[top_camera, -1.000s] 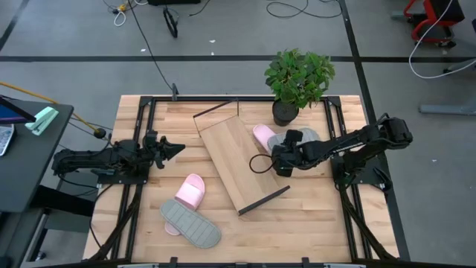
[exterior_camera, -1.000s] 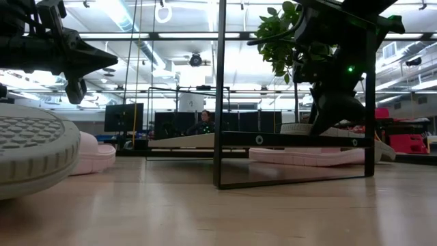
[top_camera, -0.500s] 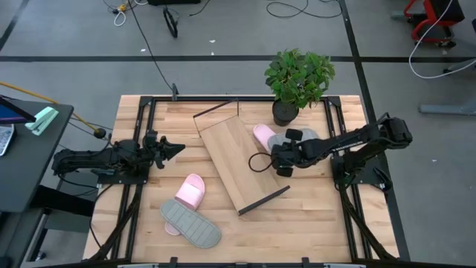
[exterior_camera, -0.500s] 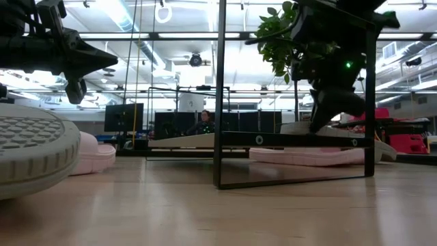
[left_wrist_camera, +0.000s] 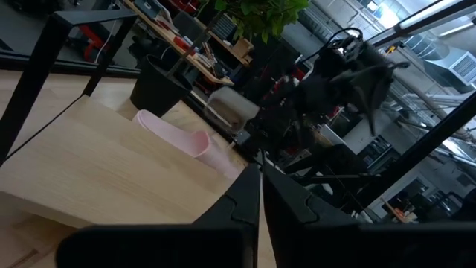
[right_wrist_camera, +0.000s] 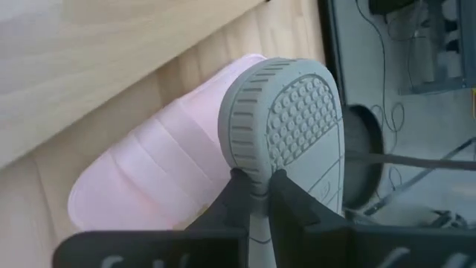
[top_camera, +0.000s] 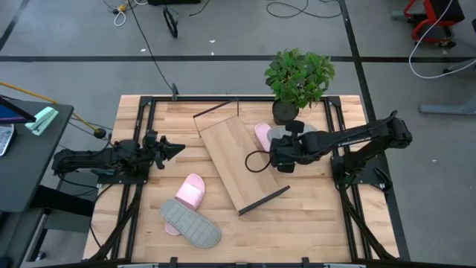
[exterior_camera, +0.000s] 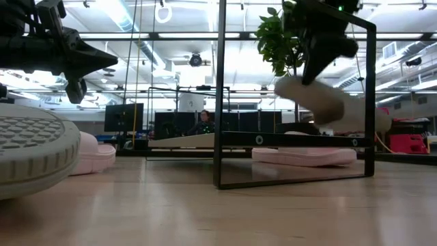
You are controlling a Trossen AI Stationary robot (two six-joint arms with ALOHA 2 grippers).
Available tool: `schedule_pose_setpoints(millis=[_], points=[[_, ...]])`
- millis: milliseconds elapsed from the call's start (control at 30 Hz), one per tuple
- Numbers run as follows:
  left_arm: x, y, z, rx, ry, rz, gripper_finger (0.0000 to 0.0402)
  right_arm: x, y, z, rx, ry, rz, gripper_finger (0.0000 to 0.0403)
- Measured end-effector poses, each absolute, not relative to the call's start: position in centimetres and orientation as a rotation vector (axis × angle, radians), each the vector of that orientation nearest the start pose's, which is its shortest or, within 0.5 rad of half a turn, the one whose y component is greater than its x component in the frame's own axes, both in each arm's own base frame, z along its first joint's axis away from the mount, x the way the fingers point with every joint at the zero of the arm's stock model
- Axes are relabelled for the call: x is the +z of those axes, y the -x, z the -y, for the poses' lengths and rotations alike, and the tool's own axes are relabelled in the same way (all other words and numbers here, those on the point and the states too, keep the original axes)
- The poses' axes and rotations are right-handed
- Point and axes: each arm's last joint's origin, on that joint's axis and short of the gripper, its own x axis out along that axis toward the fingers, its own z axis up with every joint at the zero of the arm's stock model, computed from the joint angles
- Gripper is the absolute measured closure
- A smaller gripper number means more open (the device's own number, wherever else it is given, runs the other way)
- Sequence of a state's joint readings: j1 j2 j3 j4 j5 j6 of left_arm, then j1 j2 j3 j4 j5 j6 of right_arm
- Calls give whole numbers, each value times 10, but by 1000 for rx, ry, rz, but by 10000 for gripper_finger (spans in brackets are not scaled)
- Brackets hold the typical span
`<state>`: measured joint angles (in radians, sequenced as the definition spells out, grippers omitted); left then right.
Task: Pick and place slides into the shelf
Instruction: Put the top gray slides on the shelf
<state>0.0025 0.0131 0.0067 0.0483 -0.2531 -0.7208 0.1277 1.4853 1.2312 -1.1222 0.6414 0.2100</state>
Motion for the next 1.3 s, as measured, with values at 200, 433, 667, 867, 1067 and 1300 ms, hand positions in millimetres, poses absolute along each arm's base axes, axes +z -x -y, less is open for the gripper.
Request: schedule_pose_setpoints(millis=[200, 433, 667, 867, 1067, 1300], points=[[169, -97, -8, 230, 721, 131, 385, 326, -275, -33, -489, 214, -1060, 380], [169, -97, -7, 231, 689, 128, 386, 398, -283, -37, -417, 43, -675, 380], [169, -97, -8, 232, 684, 127, 378, 433, -282, -28, -393, -149, -362, 383], [169, -97, -8, 232, 672, 126, 381, 435, -289, -38, -417, -251, -270, 383], [169, -97, -7, 235, 622, 119, 384, 402, -296, -62, -501, -404, -143, 383], [169, -97, -7, 221, 619, 114, 372, 373, -277, -86, -540, -628, 187, 383]])
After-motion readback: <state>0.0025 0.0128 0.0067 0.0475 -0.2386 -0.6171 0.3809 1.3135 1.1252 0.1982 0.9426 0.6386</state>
